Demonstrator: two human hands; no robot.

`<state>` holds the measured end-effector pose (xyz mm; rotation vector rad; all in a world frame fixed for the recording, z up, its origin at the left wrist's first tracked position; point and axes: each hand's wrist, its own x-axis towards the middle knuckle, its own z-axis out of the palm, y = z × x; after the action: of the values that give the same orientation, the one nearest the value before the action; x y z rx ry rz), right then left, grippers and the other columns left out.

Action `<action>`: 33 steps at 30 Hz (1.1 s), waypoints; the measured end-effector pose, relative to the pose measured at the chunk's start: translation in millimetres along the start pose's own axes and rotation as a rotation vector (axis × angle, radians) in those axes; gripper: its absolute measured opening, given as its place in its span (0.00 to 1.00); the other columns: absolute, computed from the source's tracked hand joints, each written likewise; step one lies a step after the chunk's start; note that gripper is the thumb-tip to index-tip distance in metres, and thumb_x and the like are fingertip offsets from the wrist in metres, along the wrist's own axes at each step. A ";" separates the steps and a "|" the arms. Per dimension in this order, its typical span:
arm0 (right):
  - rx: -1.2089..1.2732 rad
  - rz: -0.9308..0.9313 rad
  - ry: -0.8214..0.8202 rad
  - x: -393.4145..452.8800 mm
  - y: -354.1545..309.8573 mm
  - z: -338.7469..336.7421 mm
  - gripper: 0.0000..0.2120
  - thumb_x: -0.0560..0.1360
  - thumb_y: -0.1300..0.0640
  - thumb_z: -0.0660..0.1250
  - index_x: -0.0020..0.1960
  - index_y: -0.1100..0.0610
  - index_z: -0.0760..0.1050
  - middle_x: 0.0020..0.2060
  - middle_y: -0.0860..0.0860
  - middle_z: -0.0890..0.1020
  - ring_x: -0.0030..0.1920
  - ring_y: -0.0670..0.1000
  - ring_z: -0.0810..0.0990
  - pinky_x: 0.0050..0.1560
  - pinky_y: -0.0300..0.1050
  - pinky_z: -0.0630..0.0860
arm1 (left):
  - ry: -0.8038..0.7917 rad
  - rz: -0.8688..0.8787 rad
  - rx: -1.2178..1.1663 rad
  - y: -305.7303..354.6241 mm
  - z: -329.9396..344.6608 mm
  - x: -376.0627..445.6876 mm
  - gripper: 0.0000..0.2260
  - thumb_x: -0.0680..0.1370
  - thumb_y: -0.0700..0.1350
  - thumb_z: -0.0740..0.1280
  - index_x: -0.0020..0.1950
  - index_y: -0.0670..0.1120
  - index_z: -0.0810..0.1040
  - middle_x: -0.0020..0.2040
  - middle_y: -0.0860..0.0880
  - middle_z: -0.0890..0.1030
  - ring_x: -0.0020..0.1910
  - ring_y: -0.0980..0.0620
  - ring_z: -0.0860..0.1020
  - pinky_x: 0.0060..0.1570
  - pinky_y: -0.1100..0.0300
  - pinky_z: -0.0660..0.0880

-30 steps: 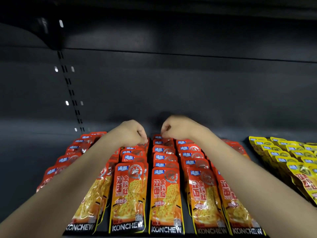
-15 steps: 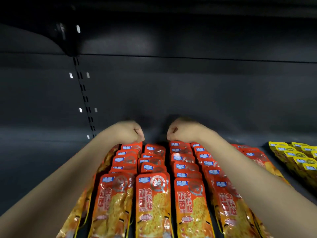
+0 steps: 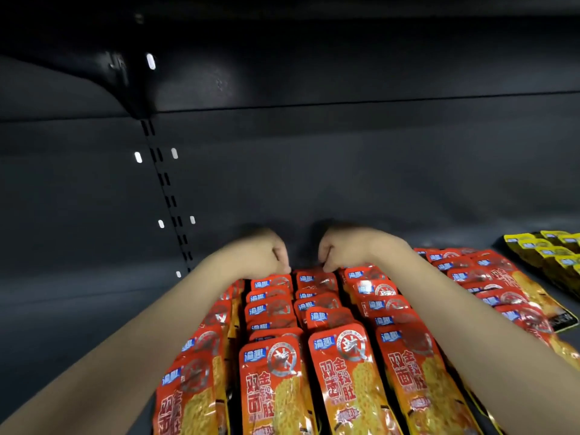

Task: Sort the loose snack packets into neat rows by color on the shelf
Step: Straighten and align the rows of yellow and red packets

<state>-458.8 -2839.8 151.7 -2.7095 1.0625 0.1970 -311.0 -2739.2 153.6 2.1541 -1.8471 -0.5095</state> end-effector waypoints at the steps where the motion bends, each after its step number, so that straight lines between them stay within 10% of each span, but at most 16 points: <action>1: -0.009 -0.004 -0.015 -0.8 -0.2 0.0 0.12 0.73 0.57 0.69 0.57 0.55 0.80 0.52 0.50 0.82 0.52 0.51 0.79 0.51 0.43 0.75 | -0.012 0.024 0.002 2.9 3.2 1.1 0.03 0.75 0.43 0.70 0.43 0.45 0.82 0.38 0.53 0.80 0.35 0.59 0.76 0.34 0.69 0.73; 9: 0.007 -0.060 -0.081 4.4 3.4 2.2 0.15 0.72 0.58 0.70 0.59 0.55 0.79 0.53 0.50 0.82 0.52 0.51 0.79 0.50 0.42 0.74 | -0.140 -0.014 0.102 11.6 28.0 12.1 0.08 0.72 0.49 0.73 0.45 0.46 0.84 0.44 0.51 0.84 0.45 0.53 0.81 0.49 0.55 0.79; 33: 0.018 -0.114 0.019 17.1 8.5 0.6 0.13 0.69 0.61 0.71 0.52 0.50 0.82 0.46 0.46 0.83 0.46 0.47 0.81 0.46 0.42 0.78 | -0.018 -0.081 -0.104 15.1 24.9 18.9 0.04 0.72 0.46 0.74 0.43 0.47 0.81 0.44 0.50 0.83 0.37 0.58 0.77 0.34 0.68 0.72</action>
<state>-452.2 -2856.9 146.3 -2.7513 0.9064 0.1421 -332.6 -2759.4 135.5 2.1687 -1.7083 -0.6300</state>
